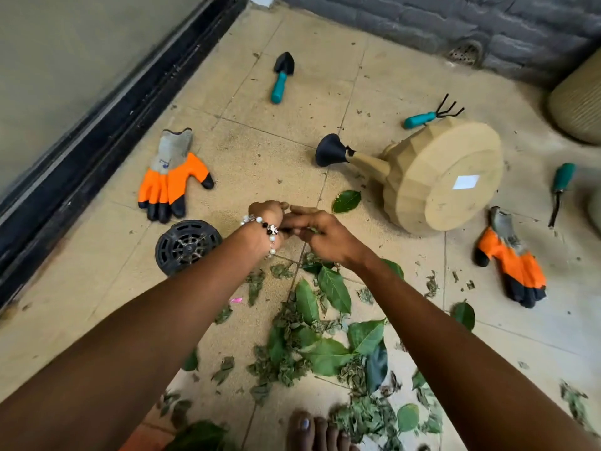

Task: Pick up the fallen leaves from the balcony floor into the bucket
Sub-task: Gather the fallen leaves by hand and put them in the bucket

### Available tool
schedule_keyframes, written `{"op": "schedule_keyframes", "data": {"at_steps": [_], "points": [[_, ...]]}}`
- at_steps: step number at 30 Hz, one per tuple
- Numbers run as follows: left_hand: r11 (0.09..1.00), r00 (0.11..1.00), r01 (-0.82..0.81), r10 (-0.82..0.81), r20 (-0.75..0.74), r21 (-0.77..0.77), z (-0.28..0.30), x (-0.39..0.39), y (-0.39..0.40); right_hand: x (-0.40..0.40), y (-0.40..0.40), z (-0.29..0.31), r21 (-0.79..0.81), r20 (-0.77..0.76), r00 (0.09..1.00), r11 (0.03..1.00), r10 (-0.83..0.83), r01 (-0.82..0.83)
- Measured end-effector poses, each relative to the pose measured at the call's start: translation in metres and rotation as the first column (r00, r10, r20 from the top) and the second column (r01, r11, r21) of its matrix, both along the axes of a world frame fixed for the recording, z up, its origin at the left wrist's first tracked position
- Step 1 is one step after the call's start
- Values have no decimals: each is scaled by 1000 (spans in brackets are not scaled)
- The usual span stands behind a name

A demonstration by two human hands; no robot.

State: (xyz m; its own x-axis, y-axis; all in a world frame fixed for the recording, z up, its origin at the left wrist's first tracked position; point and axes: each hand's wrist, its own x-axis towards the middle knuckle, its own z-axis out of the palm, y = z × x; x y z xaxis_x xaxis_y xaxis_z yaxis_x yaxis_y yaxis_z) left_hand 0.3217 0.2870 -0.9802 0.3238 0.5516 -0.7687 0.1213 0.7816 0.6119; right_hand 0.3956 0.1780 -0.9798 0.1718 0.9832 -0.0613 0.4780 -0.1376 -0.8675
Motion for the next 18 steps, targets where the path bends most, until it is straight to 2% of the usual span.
{"op": "schedule_keyframes", "data": {"at_steps": [1,2,3,4,5,7,9,12,14,18], "points": [[1000,1000,-26,26,6,-3,-2,1,2,3,1,4,-11,-147,980,991,-132,132],[999,999,-39,39,9,-4,-3,2,5,8,1,5,-26,-262,920,955,-293,296],[999,999,-39,39,1,1,-6,2,7,17,1,2,-55,-301,839,887,-453,459],[999,999,-34,34,-12,6,-9,1,10,30,2,-4,-87,-232,778,809,-584,582],[1000,1000,-26,26,-16,7,-13,1,13,46,1,-12,-115,-68,757,759,-650,641],[1000,1000,-5,5,-9,-18,-19,-2,17,73,-1,-28,-199,288,773,754,-565,625],[998,1000,25,-25,3,-51,-19,-4,15,91,0,-43,-321,478,788,758,-389,569],[995,998,67,-66,17,-72,-16,-6,9,100,5,-59,-458,576,798,740,-176,493],[994,997,74,-72,27,-78,-16,-7,8,97,9,-69,-465,614,788,789,-39,401],[991,995,89,-84,54,-99,-17,-7,10,65,1,-69,-402,564,826,871,-8,283]]}}
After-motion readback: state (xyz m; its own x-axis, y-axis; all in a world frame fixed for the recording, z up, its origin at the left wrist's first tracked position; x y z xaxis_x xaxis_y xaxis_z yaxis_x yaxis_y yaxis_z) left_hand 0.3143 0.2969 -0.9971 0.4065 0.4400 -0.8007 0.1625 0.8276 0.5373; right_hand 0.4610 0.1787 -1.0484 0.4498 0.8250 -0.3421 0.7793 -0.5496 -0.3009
